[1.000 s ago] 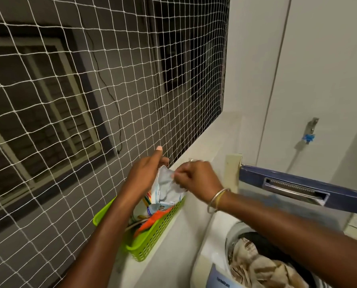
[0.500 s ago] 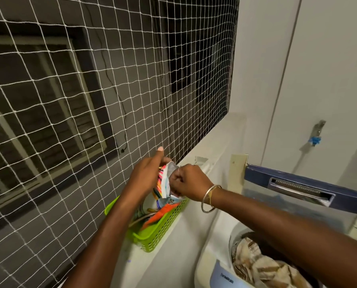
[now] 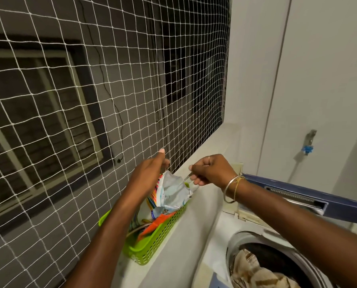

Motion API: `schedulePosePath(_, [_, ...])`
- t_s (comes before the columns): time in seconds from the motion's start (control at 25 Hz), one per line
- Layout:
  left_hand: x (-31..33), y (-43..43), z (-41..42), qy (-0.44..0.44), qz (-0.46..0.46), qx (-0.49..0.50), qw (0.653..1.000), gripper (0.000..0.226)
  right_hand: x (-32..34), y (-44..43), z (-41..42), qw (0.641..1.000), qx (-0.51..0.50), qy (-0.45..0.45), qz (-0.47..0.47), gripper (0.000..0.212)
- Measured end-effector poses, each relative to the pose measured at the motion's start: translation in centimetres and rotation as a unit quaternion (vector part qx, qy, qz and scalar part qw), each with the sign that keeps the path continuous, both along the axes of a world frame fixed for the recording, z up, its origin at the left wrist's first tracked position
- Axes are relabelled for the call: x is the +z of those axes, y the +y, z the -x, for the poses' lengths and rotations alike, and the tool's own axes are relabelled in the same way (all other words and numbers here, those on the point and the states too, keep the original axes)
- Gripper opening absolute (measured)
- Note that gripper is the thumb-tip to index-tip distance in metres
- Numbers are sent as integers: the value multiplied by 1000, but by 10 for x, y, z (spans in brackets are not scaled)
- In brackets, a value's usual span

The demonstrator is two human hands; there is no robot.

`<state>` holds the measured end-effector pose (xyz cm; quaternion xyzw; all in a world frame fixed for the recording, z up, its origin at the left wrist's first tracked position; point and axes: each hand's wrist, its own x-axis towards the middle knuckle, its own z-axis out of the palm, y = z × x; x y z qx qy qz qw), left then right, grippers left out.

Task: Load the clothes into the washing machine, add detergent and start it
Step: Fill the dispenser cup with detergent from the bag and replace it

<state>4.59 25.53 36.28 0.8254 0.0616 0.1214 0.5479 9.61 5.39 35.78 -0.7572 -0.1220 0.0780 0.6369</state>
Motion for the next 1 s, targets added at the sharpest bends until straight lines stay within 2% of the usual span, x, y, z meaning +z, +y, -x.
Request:
schedulePosePath(0.24, [4, -9, -14, -1, -12, -11, 1000, 60, 13, -20, -11, 999, -9, 12, -34, 20])
schedulePosePath(0.48, [4, -13, -25, -4, -17, -8, 1000, 55, -3, -16, -16, 996, 40, -80, 9, 18])
schedulePosePath(0.6, [4, -12, -29, 0, -21, -5, 1000, 54, -6, -11, -20, 995, 40, -94, 17, 17])
schedulePosePath(0.88, [-2, -2, -40, 0, 5, -11, 1000, 53, 14, -26, -42, 998, 5, 56, -40, 25])
schedulePosePath(1.0, [-4, 0, -43, 8, 32, -9, 999, 54, 22, -34, -50, 996, 8, 78, -42, 25])
